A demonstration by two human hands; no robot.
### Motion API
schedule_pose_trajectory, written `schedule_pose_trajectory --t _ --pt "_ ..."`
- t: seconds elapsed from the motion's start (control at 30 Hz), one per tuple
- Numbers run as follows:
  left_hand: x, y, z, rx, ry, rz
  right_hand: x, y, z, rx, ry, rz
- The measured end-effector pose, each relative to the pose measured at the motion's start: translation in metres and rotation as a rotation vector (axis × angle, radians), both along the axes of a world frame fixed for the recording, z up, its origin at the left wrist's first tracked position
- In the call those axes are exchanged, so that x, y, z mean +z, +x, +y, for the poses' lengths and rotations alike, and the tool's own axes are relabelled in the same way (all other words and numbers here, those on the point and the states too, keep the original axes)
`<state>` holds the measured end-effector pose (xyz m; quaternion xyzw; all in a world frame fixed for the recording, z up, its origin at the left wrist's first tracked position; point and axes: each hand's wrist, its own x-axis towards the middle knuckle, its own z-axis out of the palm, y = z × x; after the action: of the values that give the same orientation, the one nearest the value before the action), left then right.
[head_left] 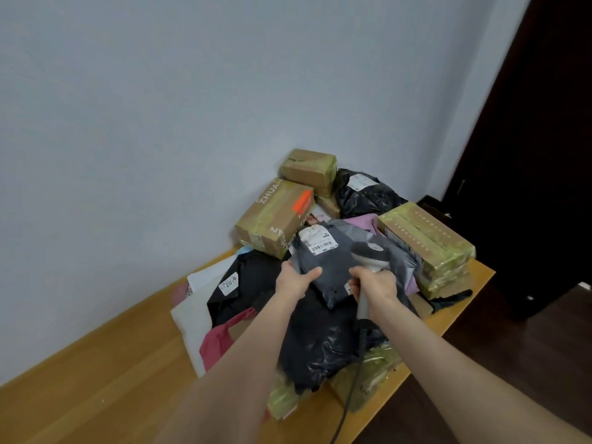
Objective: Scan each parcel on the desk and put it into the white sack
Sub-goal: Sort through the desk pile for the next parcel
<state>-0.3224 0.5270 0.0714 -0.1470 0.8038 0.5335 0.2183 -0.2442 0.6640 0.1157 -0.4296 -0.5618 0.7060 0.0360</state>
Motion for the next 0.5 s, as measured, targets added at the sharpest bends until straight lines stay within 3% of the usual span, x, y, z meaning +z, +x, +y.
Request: schedule_pose_trajectory --t 0.2,0.37,0.5 --pt "-0.034 0.002 0.036 0.075 -0.074 -0.083 -0.012 0.01 0.002 -0.014 0.019 -0.012" --pt "-0.014 -0.003 0.0 0.14 0.31 -0.14 -0.006 0.005 -0.005 0.005 0.001 0.004" --pt "0.033 -0.005 -0.065 0.02 0.382 -0.154 0.011 0.0 -0.029 0.036 -0.056 0.05"
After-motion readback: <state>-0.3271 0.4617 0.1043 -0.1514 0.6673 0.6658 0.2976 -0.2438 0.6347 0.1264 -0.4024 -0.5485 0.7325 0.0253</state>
